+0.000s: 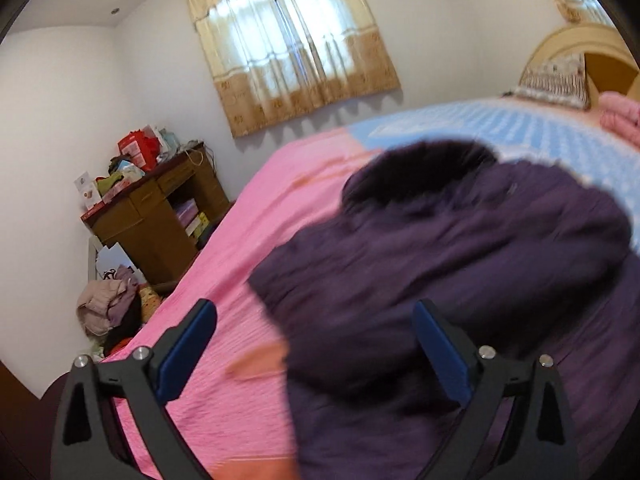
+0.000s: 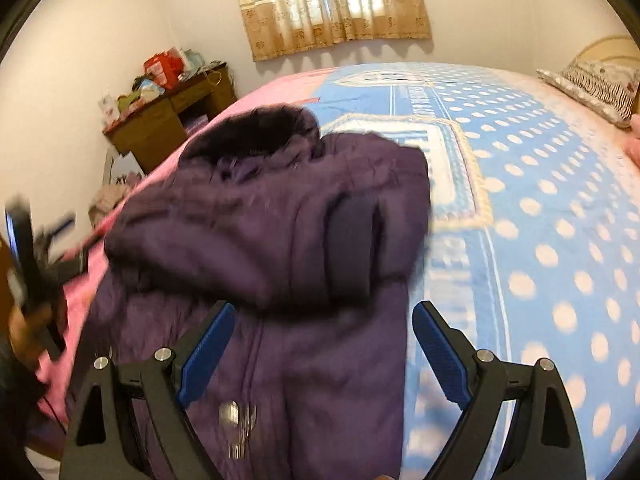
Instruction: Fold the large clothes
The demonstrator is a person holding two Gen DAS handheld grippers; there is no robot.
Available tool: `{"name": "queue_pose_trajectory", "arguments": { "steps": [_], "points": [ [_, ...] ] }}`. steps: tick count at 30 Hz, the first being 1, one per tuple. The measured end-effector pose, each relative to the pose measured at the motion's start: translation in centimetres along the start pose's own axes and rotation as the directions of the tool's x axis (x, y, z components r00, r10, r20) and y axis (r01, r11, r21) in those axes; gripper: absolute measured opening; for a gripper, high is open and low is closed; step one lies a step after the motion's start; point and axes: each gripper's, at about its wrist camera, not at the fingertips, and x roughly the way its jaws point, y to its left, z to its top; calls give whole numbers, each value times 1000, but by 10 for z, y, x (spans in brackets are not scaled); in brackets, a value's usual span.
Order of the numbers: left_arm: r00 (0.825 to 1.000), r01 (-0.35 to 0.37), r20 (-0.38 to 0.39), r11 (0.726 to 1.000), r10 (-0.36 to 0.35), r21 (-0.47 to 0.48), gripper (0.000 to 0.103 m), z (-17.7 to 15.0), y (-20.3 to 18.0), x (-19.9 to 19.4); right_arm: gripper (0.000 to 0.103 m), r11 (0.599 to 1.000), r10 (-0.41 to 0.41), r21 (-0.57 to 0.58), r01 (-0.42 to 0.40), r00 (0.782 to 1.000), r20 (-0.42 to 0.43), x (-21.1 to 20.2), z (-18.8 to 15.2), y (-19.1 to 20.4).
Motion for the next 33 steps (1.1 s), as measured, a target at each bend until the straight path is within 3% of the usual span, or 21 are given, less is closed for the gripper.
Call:
{"name": "queue_pose_trajectory", "arguments": {
  "steps": [3, 4, 6, 7, 8, 10, 12, 15, 18, 19, 21, 23, 25, 27, 29, 33],
  "points": [
    [998, 53, -20, 998, -52, 46, 98, -15, 0, 13, 91, 993, 82, 91, -74, 993, -87, 42, 28, -9],
    [997, 72, -12, 996, -72, 42, 97, -15, -1, 15, 81, 990, 98, 115, -83, 987, -125, 56, 32, -11],
    [994, 106, -22, 993, -105, 42, 90, -13, -4, 18, 44, 988, 109, 125, -89, 981, -162, 78, 39, -5],
    [991, 133, -37, 990, -132, 36, 75, -10, -6, 21, 43, 991, 95, 104, -81, 985, -142, 76, 43, 1],
    [983, 172, -61, 985, -170, 26, 53, -10, -5, 23, 42, 994, 80, 85, -70, 989, -124, 73, 48, 5],
    [971, 220, -98, 976, -218, 8, 43, -14, -4, 22, 42, 1000, 0, 28, 2, 998, -70, 60, 55, 16],
    [965, 232, -136, 972, -225, 43, 43, -28, -8, 20, 42, 999, -51, -7, 51, 998, -45, 55, 59, 21],
    [953, 243, -210, 965, -219, 96, 43, -54, -15, 14, 44, 989, -125, -87, 116, 986, -108, 71, 52, 25],
    [960, 224, -185, 973, -211, 53, 45, -56, -4, 2, 61, 977, -189, -123, 176, 976, -106, 66, 42, 23],
    [965, 208, -169, 978, -201, 26, 46, -51, 2, -3, 63, 971, -208, -135, 196, 975, -83, 60, 40, 26],
    [977, 182, -99, 982, -186, -51, 56, -36, 17, -14, 63, 966, -206, -167, 199, 978, -26, 46, 45, 40],
    [989, 140, -21, 982, -143, -126, 82, -19, 32, -24, 63, 970, -125, -210, 124, 992, 10, 39, 56, 62],
    [991, 131, 28, 976, -128, -173, 89, -6, 37, -26, 64, 966, -9, -259, 7, 1000, -6, 39, 74, 89],
    [987, 157, 22, 964, -156, -214, 90, -1, 33, -19, 65, 944, 143, -292, -156, 988, -66, 52, 95, 125],
    [976, 211, 1, 940, -219, -270, 90, -3, 25, -7, 66, 913, 243, -308, -268, 963, -118, 71, 113, 161],
    [959, 191, -128, 911, -252, -366, 90, -25, 25, 26, 66, 853, 288, -358, -380, 915, -283, 136, 127, 248]
  ]
}}
